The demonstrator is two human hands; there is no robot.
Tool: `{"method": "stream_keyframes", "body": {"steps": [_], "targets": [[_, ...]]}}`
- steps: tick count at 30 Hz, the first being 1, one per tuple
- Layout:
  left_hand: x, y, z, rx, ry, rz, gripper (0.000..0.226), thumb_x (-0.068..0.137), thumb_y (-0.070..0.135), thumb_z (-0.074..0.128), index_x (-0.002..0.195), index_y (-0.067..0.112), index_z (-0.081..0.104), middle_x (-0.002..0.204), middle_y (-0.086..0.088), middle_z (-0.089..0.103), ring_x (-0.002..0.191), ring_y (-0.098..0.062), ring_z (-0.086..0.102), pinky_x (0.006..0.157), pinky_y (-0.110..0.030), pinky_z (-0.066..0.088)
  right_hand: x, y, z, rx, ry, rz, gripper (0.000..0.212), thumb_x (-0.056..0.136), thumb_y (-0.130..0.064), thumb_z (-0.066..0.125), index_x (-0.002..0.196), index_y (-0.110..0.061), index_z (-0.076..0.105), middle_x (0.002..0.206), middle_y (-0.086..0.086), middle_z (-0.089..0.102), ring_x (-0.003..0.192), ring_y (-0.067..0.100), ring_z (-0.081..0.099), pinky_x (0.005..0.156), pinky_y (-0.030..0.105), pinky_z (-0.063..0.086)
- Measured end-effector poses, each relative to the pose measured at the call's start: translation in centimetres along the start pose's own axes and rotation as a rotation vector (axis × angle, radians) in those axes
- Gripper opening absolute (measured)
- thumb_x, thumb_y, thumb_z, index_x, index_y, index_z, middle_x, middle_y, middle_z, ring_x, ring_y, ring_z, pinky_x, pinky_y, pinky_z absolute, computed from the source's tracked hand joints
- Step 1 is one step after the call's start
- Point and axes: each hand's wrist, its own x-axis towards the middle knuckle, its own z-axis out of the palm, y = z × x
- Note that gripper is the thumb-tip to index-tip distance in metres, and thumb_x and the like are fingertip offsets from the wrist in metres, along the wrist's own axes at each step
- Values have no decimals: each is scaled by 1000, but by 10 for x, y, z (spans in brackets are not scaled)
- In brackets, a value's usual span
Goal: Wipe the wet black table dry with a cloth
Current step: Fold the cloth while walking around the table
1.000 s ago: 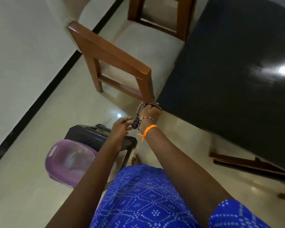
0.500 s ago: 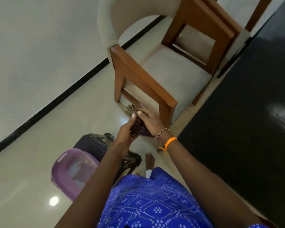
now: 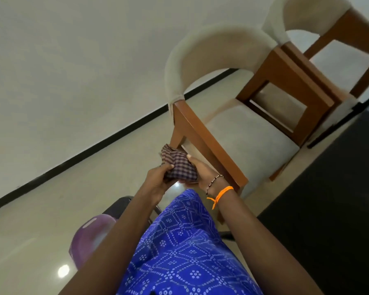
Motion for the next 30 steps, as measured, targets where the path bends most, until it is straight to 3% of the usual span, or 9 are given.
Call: {"method": "stream_keyframes", "body": {"steps": [4, 8, 11, 13, 16, 21, 25, 27, 30], "targets": [[17, 33, -10, -19, -9, 56, 29, 88, 4, 47, 115, -3, 51, 102, -13, 60, 90, -20, 59, 72, -28, 52, 23, -41, 25, 56, -76, -61, 42, 92, -32, 53, 125, -6, 53, 119, 15, 62, 109, 29, 59, 82, 38, 54], [55, 78, -23, -7, -2, 111, 32, 88, 13, 53, 118, 2, 52, 112, -14, 60, 100, -23, 57, 81, -30, 50, 47, -93, 48, -70, 0, -260, 42, 89, -5, 56, 128, -1, 39, 127, 20, 53, 111, 30, 55, 85, 39, 50], [101, 122, -31, -43, -87, 131, 39, 87, 27, 58, 119, 5, 57, 115, -12, 65, 105, -22, 60, 84, -32, 48, 76, -134, 64, -72, 32, -394, 47, 85, 6, 57, 128, 3, 36, 128, 23, 52, 103, 22, 53, 83, 29, 49], [134, 153, -32, -73, -157, 106, 49, 81, 34, 62, 120, 5, 58, 118, -13, 65, 108, -24, 61, 88, -34, 48, 104, -162, 79, -77, 58, -429, 50, 83, 5, 61, 127, 2, 38, 120, 15, 54, 100, 18, 51, 86, 29, 47], [185, 204, -36, -114, -174, 74, 63, 72, 36, 68, 123, 1, 57, 123, -17, 62, 115, -28, 58, 99, -40, 45, 155, -204, 114, -59, 77, -432, 40, 80, 5, 64, 117, 0, 48, 106, 11, 58, 95, 17, 54, 77, 23, 48], [263, 301, -58, -27, -163, 54, 52, 73, 34, 65, 116, 6, 62, 114, -12, 68, 109, -27, 63, 95, -41, 48, 239, -281, 180, 217, -4, -237, 6, 81, 0, 63, 85, -2, 67, 79, 12, 71, 69, 23, 68, 62, 28, 56], [323, 382, -58, 95, -100, 104, 40, 72, 26, 72, 108, 7, 66, 103, -9, 72, 97, -24, 67, 81, -35, 52, 290, -340, 206, 306, 11, -309, 23, 86, -4, 59, 109, 0, 62, 100, 16, 70, 87, 26, 68, 68, 31, 58], [350, 415, -46, 174, -105, 134, 41, 70, 26, 76, 106, 9, 67, 99, -8, 73, 95, -24, 68, 86, -38, 53, 312, -366, 206, 348, 28, -353, 28, 89, -6, 56, 117, 1, 57, 111, 19, 66, 99, 31, 65, 75, 33, 59], [390, 446, -19, 254, -125, 139, 39, 69, 25, 78, 104, 10, 68, 100, -10, 73, 95, -27, 68, 93, -45, 51, 343, -403, 192, 371, 141, -383, 19, 89, -6, 57, 107, -9, 58, 108, 14, 65, 95, 26, 65, 75, 31, 59]]}}
